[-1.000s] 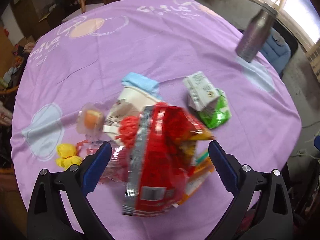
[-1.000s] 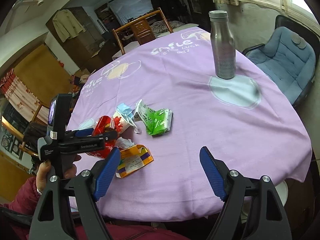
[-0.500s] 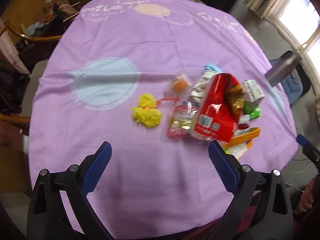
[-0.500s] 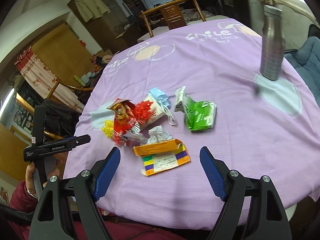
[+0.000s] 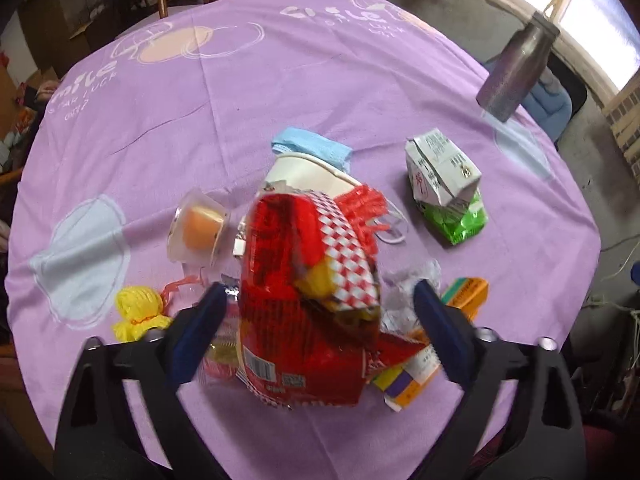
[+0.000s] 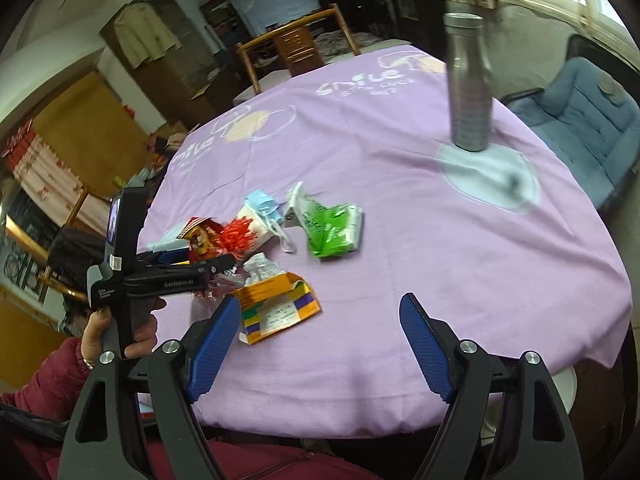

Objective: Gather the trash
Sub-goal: 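Grasp the red checkered snack bag with the left tool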

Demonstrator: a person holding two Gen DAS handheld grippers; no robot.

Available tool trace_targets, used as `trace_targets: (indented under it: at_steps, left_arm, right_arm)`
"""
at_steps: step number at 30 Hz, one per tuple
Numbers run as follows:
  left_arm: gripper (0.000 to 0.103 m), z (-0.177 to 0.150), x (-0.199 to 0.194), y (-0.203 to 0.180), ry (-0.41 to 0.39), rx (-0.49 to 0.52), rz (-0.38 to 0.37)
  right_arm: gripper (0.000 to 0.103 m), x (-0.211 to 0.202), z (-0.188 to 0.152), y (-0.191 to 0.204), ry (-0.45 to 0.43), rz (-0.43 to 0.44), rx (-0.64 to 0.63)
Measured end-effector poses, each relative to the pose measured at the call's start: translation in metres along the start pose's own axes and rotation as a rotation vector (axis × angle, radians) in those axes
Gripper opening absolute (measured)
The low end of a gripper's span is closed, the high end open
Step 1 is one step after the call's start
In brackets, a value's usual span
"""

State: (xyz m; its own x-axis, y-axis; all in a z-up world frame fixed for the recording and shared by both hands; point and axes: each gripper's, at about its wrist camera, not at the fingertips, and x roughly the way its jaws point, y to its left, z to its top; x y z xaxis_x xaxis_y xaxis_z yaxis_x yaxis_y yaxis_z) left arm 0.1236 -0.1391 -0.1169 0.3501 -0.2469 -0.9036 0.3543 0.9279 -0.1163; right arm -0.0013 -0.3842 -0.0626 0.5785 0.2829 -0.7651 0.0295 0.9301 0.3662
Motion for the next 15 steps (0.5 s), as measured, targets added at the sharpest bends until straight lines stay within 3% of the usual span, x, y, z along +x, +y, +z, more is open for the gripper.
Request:
trace_targets:
  at_steps: [1, 4, 10, 15]
  left_arm:
    - [0.057, 0.000, -0.005, 0.005, -0.012, -0.015, -0.021]
    - [0.045, -0.005, -0.029, 0.016, -0.064, -0.049, -0.061]
    - [0.044, -0.030, -0.096, 0.045, -0.163, -0.121, -0.015]
    - [0.044, -0.057, -0.132, 0.071, -0.191, -0.211, 0.069]
  right_arm:
    - [0.080, -0.001, 0.000, -0.001, -0.005, 0.004, 0.004]
    - [0.080, 0.002, 0.002, 0.000, -0.014, 0.027, 0.003]
    - [0.080, 0.028, 0.010, 0.021, 0.039, 0.112, -0.046]
    - [0.080, 0.064, 0.018, 0.038, 0.131, 0.192, -0.064]
